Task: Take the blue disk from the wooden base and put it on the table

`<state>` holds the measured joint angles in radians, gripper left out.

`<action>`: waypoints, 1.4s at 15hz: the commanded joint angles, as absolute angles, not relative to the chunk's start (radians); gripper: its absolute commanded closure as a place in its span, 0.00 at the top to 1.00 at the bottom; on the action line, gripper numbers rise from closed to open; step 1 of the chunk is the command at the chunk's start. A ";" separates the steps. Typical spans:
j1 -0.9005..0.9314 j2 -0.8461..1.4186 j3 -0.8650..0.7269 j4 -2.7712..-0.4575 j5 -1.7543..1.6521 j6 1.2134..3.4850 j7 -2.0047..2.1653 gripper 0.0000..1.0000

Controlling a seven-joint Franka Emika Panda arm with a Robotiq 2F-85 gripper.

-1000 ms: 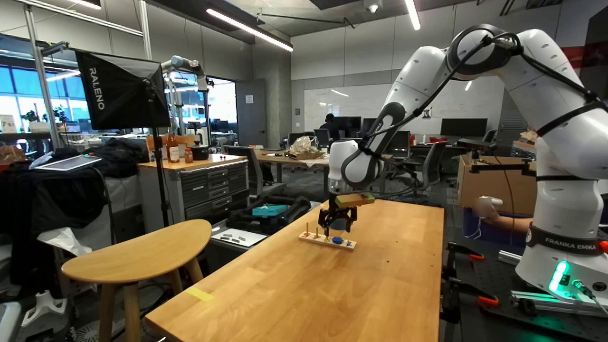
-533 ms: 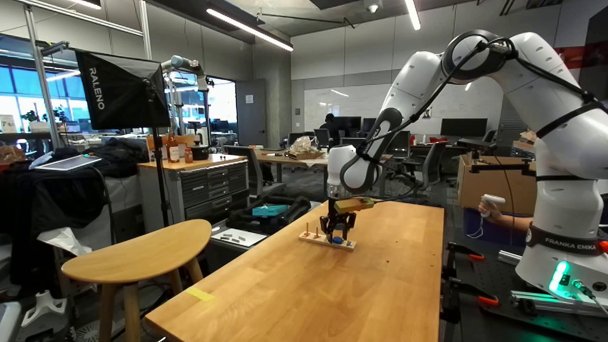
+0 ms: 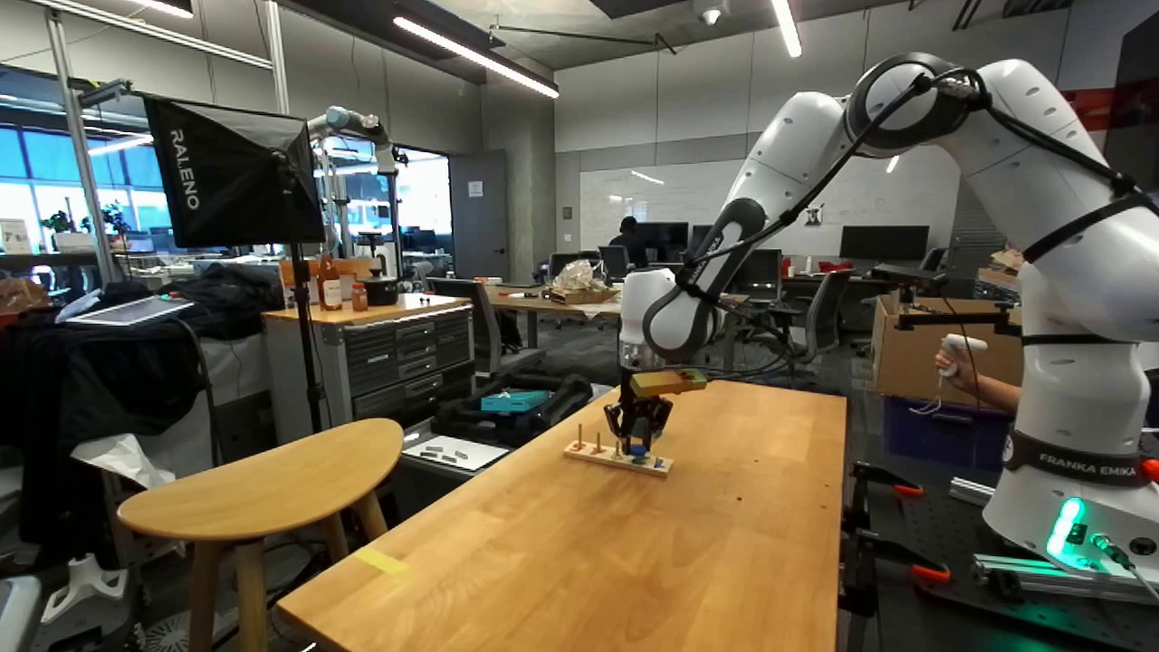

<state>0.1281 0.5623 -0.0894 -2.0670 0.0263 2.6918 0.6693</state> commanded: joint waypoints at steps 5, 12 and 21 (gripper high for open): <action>0.131 0.429 -0.154 -2.044 0.020 2.607 0.702 0.20; 0.113 0.501 -0.209 -2.054 0.007 2.622 0.712 0.20; 0.122 0.549 -0.216 -2.044 0.013 2.592 0.727 0.76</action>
<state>0.1077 0.5541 -0.2068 -2.0655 0.0223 2.6202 0.7045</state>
